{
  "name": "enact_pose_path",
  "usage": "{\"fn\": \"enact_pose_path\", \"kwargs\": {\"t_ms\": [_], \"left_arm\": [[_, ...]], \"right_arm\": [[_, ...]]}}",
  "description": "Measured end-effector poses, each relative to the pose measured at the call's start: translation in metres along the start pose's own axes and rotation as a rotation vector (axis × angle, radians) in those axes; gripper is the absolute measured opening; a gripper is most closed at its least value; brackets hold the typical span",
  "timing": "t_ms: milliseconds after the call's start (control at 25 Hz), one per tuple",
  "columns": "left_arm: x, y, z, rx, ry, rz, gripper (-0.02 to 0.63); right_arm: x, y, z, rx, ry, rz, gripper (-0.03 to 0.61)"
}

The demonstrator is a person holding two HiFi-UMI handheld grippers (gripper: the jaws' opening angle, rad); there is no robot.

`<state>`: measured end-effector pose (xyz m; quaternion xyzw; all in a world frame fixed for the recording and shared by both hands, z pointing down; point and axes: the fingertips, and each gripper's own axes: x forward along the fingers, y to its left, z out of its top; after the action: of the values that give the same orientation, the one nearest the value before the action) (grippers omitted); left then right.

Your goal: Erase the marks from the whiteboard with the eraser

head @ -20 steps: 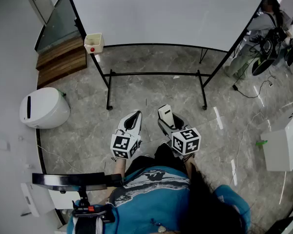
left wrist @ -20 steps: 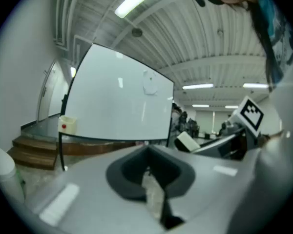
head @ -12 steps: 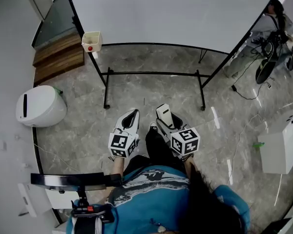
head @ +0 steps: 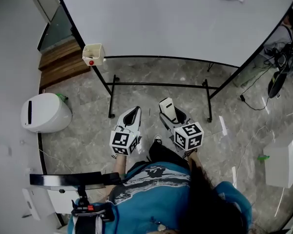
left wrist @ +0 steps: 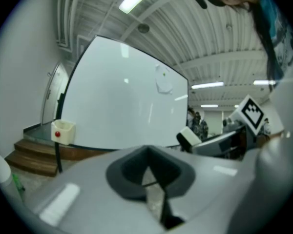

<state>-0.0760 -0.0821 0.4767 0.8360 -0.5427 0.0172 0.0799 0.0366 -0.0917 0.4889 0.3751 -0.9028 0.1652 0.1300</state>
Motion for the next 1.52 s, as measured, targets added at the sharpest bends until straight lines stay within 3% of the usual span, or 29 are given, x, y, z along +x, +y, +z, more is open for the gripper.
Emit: {"fn": "enact_pose_path", "kwargs": {"t_ms": [200,440,760,960,1240,1520], "left_arm": [[0.071,0.013,0.025,0.019,-0.013,-0.007,0.003],[0.133,0.029,0.033,0.026,-0.002,0.013,0.004],[0.169,0.043,0.019,0.030,0.069,0.026,0.003],[0.186,0.043,0.022,0.045,0.081,0.002,0.003],[0.215,0.041,0.037,0.096,0.091,-0.108,0.003],[0.229,0.056,0.056,0.113,0.054,-0.191,0.003]], "right_arm": [[0.032,-0.058,0.042,-0.022,-0.030,-0.008,0.262],[0.072,-0.111,0.067,-0.010,-0.027,0.032,0.262],[0.104,-0.152,0.078,0.009,-0.031,0.042,0.262],[0.111,-0.176,0.109,-0.022,-0.089,0.004,0.262],[0.117,-0.203,0.199,-0.152,-0.238,-0.097,0.262],[0.121,-0.207,0.302,-0.376,-0.353,-0.223,0.262]]}}
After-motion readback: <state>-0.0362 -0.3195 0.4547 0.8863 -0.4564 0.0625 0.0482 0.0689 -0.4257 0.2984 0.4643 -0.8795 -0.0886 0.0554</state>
